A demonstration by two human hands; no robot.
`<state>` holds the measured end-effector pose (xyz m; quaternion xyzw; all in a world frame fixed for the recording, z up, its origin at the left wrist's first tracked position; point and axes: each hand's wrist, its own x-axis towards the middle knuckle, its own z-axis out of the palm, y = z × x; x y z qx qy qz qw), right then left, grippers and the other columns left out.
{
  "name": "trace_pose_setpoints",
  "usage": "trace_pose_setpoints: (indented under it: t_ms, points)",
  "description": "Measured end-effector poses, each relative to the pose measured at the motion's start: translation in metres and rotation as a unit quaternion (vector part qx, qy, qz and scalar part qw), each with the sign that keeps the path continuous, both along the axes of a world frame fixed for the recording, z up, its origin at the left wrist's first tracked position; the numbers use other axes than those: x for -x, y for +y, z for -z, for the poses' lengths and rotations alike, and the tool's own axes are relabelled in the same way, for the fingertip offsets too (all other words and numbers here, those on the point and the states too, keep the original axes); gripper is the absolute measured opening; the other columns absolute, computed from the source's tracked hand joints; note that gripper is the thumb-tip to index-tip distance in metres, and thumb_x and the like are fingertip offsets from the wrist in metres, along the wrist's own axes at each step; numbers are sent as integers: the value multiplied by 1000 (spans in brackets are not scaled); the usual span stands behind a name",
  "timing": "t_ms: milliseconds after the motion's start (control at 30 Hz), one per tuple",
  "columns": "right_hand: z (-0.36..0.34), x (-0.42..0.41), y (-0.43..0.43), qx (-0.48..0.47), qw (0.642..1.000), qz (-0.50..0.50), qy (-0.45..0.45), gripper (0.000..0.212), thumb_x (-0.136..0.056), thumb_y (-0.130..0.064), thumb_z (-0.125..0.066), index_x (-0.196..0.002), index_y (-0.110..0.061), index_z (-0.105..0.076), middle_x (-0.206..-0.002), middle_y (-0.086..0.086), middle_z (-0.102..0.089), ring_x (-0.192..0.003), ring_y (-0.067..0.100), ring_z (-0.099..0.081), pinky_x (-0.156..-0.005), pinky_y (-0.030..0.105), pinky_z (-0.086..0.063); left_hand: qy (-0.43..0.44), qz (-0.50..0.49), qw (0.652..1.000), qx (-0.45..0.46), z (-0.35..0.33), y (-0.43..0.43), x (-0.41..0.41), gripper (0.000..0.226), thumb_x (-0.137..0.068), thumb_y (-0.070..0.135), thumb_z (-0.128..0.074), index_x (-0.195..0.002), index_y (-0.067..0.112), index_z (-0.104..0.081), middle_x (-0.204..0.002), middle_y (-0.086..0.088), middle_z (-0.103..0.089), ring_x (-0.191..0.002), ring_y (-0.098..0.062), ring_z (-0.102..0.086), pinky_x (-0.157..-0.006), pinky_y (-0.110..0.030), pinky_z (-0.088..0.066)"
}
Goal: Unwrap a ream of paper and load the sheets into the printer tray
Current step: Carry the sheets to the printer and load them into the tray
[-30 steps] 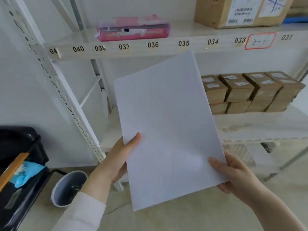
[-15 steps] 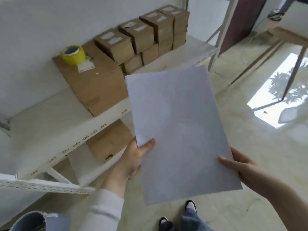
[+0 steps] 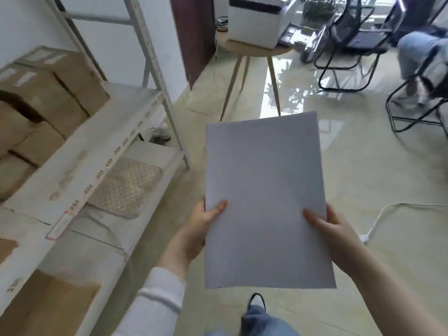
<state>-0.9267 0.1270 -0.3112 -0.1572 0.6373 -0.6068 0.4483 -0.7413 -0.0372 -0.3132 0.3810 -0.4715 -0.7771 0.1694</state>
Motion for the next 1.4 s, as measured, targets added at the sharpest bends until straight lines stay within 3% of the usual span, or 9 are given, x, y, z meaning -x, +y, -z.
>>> trace_pose_setpoints:
  t_ms: [67,133,400,567,800,1167,1400]
  points:
    - [6,34,-5,-10,1000,28,0,24,-85,-16,-57,-108,-12,-58,-86,3,-73,-72,22,-70,-59,32,-59,14,15,1000,-12,4,-11,41,35,-91,11,-48,-124,1,-48,-102,-14,-66,-73,-18,-70,-61,-29,-58]
    - [10,63,-11,-20,998,53,-2,19,-88,-13,-53,-105,-17,-59,-88,3,-73,-72,20,-70,-58,31,-58,23,23,999,-24,7,-22,77,36,-91,9,-47,-126,0,-46,-102,-16,-65,-71,-19,-70,-62,-30,-59]
    - [16,172,-87,-13,994,104,-1,21,-89,-12,-52,-109,-13,-57,-93,7,-72,-73,20,-70,-59,30,-58,26,61,998,-23,18,-117,205,46,-83,17,-56,-125,3,-47,-105,-16,-65,-78,-22,-69,-64,-33,-58]
    - [3,231,-160,4,992,130,8,17,-88,-10,-52,-102,-16,-59,-81,-2,-75,-68,16,-70,-55,26,-57,51,86,995,-15,10,-198,279,22,-90,10,-50,-112,12,-53,-97,-9,-67,-70,-16,-70,-59,-29,-58]
    - [-21,315,-257,17,991,133,5,18,-89,-9,-51,-105,-15,-57,-83,0,-74,-67,16,-71,-51,25,-56,61,100,993,1,-7,-301,370,34,-89,10,-52,-123,4,-49,-99,-11,-66,-72,-18,-70,-60,-30,-58]
    - [9,468,-327,3,985,172,-18,20,-90,-12,-51,-109,-16,-57,-100,7,-69,-75,18,-71,-62,29,-59,40,125,991,3,21,-372,531,27,-90,12,-52,-117,10,-53,-101,-9,-67,-76,-19,-69,-66,-33,-59]
    - [15,616,-351,5,983,180,-23,23,-91,-10,-50,-113,-11,-55,-100,9,-68,-71,16,-71,-58,27,-59,30,127,991,6,24,-395,682,24,-90,14,-53,-113,15,-55,-102,-10,-68,-79,-23,-69,-68,-36,-59]
